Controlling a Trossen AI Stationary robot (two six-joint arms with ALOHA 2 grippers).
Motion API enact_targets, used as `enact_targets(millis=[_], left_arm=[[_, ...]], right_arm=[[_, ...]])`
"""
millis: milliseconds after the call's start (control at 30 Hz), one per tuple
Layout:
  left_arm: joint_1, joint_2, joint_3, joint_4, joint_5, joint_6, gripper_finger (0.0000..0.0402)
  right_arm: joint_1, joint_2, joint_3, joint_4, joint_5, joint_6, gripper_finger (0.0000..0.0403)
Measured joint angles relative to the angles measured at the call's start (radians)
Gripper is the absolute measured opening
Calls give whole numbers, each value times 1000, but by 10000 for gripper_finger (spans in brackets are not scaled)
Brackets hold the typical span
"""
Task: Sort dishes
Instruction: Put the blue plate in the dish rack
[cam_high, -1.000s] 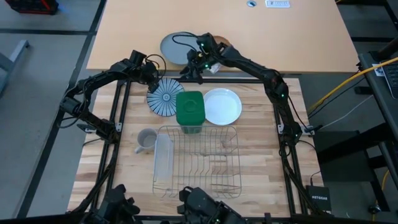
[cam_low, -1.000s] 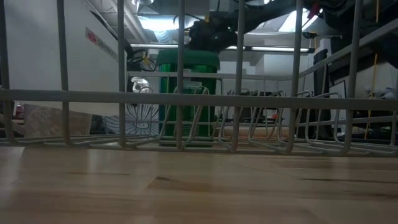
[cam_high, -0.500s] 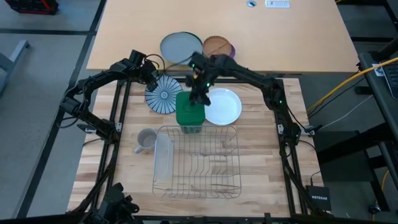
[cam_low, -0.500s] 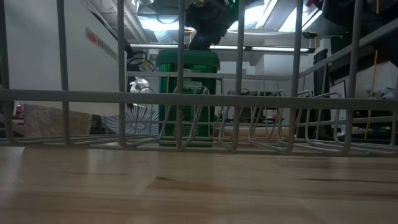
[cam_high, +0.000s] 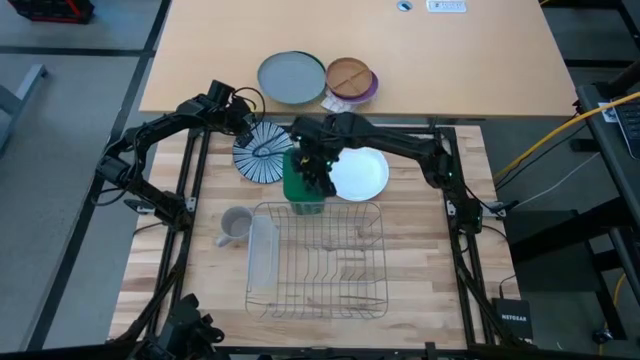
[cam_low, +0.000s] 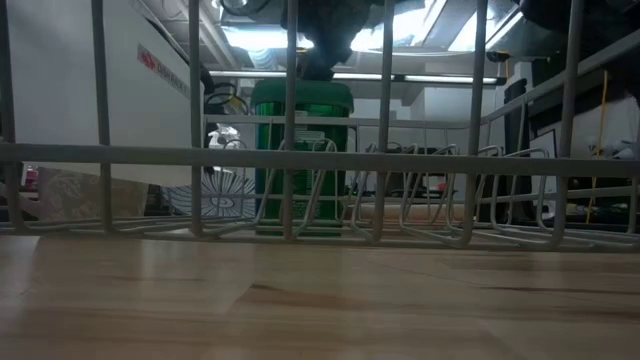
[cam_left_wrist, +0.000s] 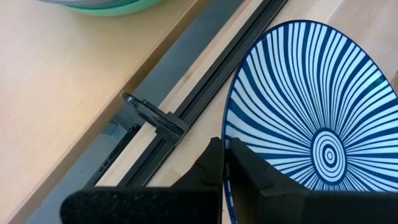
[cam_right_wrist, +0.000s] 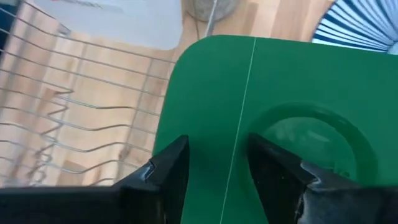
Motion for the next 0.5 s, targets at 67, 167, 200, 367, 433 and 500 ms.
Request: enact_targets(millis=[67, 167, 200, 367, 433, 500], left_arm=[[0, 0, 0, 0, 0, 0, 0], [0, 0, 0, 0, 0, 0, 0], [0, 0, 0, 0, 0, 1, 0], [0, 0, 0, -1, 0, 1, 0], [0, 0, 0, -2, 0, 1, 0], [0, 0, 0, -6, 0, 1, 0]], right_arm=[[0, 7, 1, 2, 31, 0, 165], [-8, 14, -3, 17, 63, 0, 165], [-14, 16, -3, 20, 60, 0, 165], [-52, 22, -4, 48, 71, 0, 165], [-74, 23, -4, 60, 73, 1, 165], [-97, 24, -5, 63, 76, 1, 165]])
